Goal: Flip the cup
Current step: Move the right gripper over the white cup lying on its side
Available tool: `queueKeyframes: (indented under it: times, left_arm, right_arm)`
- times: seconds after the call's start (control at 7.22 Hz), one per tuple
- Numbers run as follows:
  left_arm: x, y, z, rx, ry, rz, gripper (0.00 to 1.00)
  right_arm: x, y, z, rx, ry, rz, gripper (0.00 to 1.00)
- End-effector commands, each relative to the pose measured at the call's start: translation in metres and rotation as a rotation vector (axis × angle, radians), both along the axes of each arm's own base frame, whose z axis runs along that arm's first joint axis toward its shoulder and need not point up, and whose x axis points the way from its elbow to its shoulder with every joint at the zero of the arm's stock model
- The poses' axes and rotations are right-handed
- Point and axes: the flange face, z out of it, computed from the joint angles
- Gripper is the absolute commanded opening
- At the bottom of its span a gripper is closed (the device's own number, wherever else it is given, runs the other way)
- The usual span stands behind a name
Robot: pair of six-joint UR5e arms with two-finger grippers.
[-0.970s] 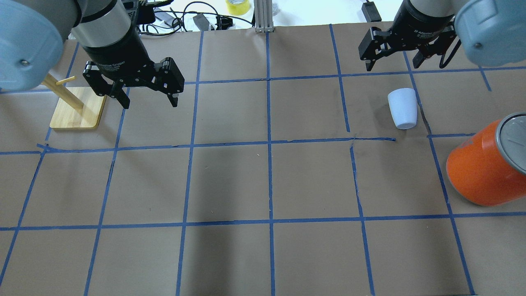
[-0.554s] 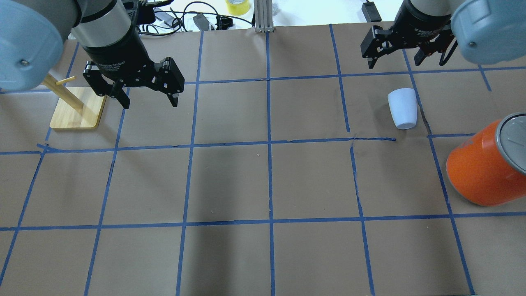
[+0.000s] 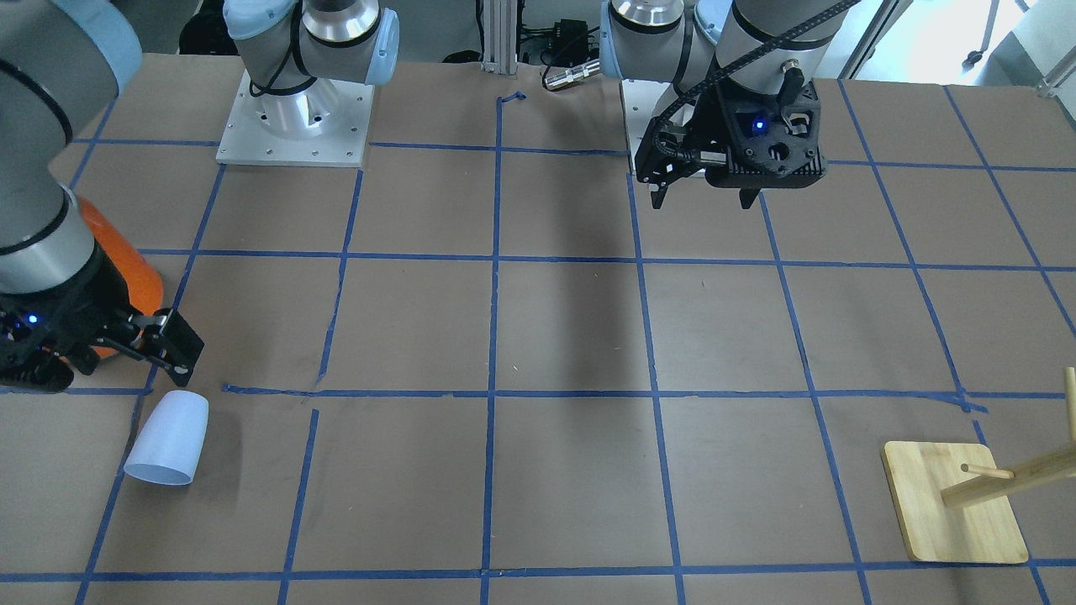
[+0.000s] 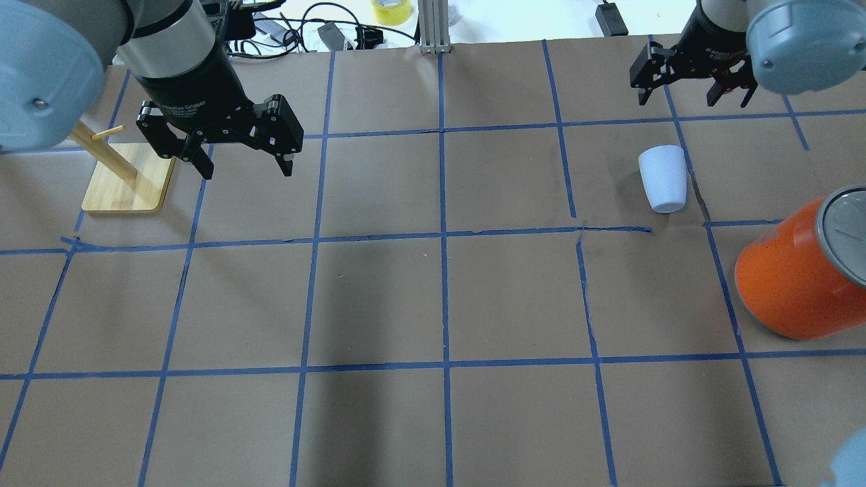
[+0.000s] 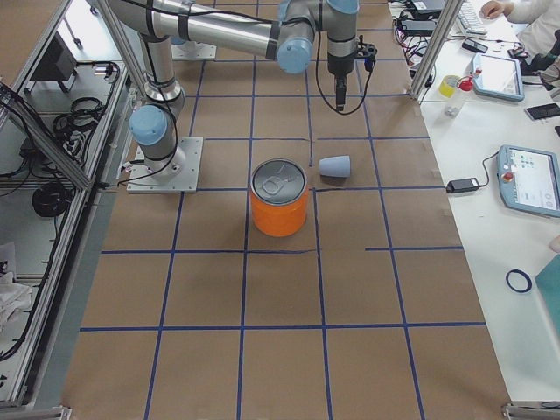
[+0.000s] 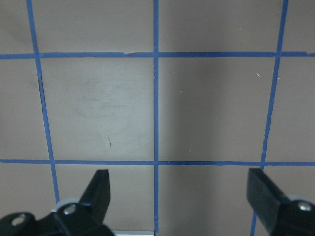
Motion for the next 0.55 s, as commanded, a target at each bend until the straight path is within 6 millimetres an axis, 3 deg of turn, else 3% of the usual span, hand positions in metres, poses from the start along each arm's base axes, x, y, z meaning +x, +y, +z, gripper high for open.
queueKeyframes:
  times: [0.0, 0.42]
  left_arm:
    - [0.000, 0.000, 0.000, 0.000, 0.000, 0.001, 1.00]
    - [0.000, 0.000, 0.000, 0.000, 0.000, 0.001, 1.00]
  right_arm:
    - [-0.023, -0.043, -0.083, 0.004, 0.021, 0.058, 1.00]
    - [-0.052, -0.049, -0.120, 0.062, 0.011, 0.032, 1.00]
